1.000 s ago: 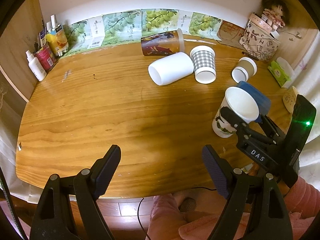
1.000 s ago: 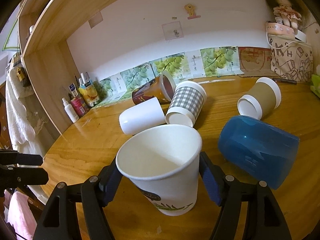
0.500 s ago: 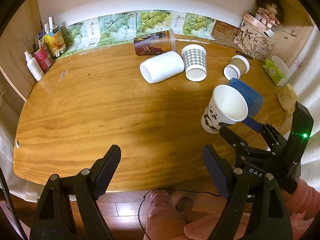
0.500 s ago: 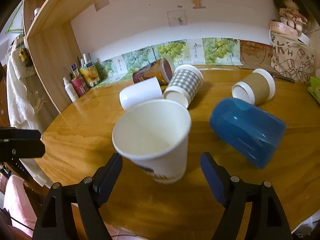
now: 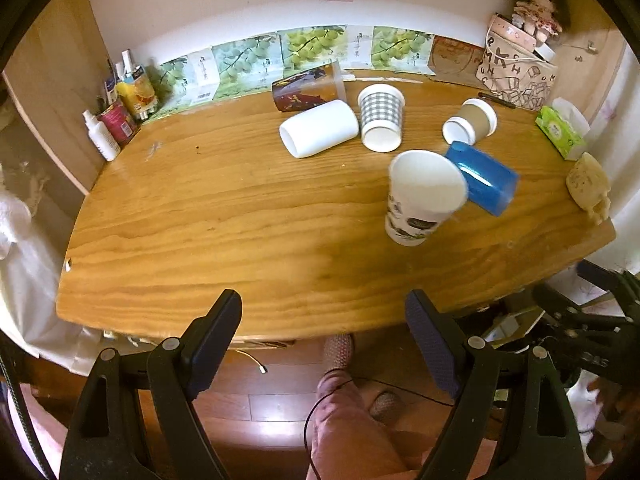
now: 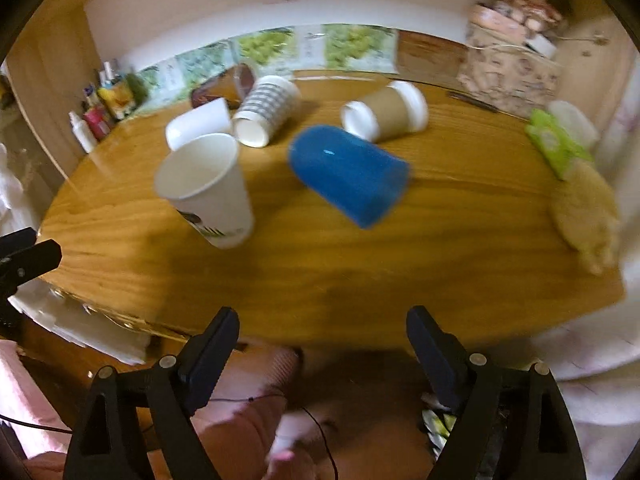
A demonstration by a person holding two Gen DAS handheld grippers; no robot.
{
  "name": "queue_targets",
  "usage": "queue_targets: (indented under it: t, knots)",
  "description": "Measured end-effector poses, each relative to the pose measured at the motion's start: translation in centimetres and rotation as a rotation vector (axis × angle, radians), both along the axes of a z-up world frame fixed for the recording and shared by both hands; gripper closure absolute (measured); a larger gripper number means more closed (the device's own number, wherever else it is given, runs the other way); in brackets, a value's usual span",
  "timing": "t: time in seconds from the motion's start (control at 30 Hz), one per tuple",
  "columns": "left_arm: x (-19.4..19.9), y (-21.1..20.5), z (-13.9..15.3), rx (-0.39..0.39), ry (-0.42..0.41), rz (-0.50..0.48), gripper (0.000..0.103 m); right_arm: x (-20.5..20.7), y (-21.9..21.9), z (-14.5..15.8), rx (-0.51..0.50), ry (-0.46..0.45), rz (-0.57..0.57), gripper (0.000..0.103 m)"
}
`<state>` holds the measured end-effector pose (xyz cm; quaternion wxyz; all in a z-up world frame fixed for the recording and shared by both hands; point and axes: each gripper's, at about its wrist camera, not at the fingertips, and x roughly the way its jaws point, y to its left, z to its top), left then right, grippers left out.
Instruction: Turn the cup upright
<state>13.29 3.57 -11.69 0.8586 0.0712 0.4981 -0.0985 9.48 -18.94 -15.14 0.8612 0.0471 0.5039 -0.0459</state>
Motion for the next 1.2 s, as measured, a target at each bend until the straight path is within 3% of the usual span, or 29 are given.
queue_targets:
  t: [0.33,0.6,0.77,0.9,0.97,1.03,1.2]
  knots:
    - [-5.2,-1.3,5.2,-0.122,-0.028,0.147,0.016,-6.1,-1.8,7.0,0.056,-0.034,-0.053,0.009]
    - [-8.7,-1.7,7.8,-0.117,-0.135,0.225,0.013,-9.0,-0.4,11.3,0.082,-0.107,0.002,0.009]
    - [-10.3,-1.3,9.2,-0.122,-0.247,0.255,0.001,-10.4,0.9,12.6,0.069,-0.182,0.018,0.009]
    - [-11.5,-1.4,10.0,-0.119,-0.308,0.263,0.001,-12.0,1.1,13.5,0.06,-0.28,-0.006,0.008]
    - [-12.1,-1.8,10.3,-0.101,-0.341,0.25,0.001,-12.8,0.9,13.8,0.067,-0.32,-0.016,0.0]
    - [-12.3,-2.1,10.5,-0.096,-0.359,0.235,0.001,-13.2,0.5,14.1,0.082,-0.354,-0.028,0.0]
    - [-13.6,-2.4,11.6,-0.067,-0.452,0.236,0.001,-13.2,-0.2,14.2,0.104,-0.372,-0.055,0.0]
